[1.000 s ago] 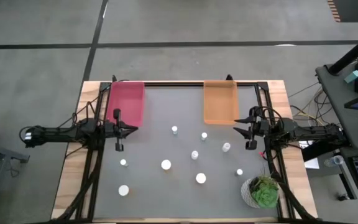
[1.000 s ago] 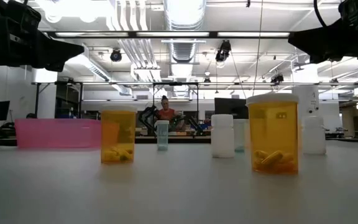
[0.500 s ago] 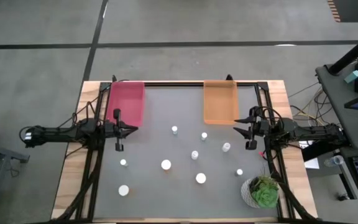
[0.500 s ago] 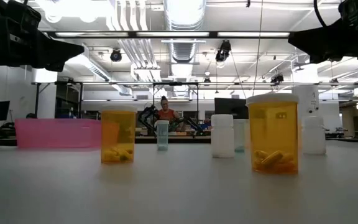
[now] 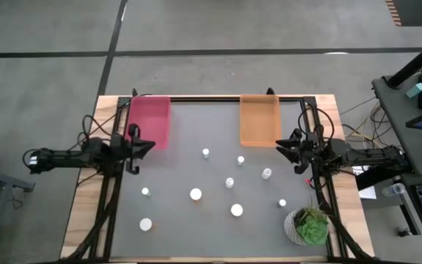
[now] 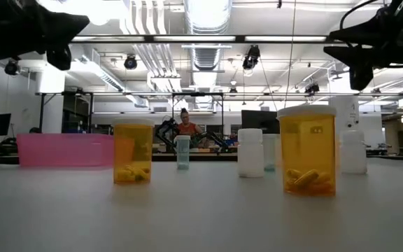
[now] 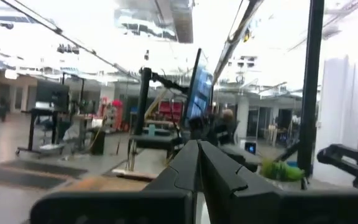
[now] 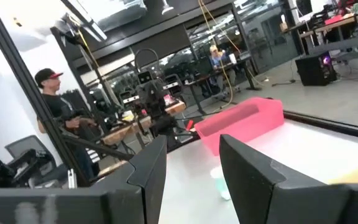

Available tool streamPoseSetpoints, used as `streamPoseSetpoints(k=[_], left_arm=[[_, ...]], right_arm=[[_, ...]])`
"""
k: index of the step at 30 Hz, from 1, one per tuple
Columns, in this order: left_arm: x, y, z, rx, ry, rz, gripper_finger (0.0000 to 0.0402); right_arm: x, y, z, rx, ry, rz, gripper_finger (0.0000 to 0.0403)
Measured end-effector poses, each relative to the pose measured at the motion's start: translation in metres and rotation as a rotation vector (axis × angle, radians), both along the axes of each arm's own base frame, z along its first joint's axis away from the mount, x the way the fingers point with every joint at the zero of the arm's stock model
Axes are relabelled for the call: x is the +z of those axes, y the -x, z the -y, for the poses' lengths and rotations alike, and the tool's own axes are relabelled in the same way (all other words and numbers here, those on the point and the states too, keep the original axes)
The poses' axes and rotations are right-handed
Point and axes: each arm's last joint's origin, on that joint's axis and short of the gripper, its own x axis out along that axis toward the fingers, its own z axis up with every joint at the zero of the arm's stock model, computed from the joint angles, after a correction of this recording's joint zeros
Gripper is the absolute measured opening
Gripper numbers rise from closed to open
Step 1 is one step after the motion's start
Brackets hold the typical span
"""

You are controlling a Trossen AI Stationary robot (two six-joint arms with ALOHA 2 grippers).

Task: Pick and place medicine bottles into bin by pill shape (circle, oval)
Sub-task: Put the top middle blue tablet bottle into the orange bin

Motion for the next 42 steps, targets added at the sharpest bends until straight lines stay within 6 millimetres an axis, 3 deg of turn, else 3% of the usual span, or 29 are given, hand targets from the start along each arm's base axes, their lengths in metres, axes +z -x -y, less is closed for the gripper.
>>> streamPoseSetpoints(k=[12,21,31,37,42], left_arm=[[0.001,0.000,0.000,0.014,-0.037,0.009,0.0001],[0.003,0.001,-0.001,0.041,-0.028,0.024,0.0001],[0.022,0.010,-0.001,0.132,-0.142,0.229,0.0001],[0.023,0.010,-0.006,0.257,-0.054,0.229,0.0001],[0.022,0.008,-0.006,0.258,-0.005,0.231,0.0001]], right_arm=[[0.003,0.001,0.001,-0.031,0.047,0.026,0.0141],[0.002,0.000,0.003,-0.105,-0.012,0.014,0.0141],[0.006,-0.009,0.004,-0.166,0.067,0.027,0.0141],[0.002,-0.017,0.005,-0.235,0.175,-0.047,0.0141],[0.001,-0.022,0.005,-0.239,0.190,-0.065,0.0141]])
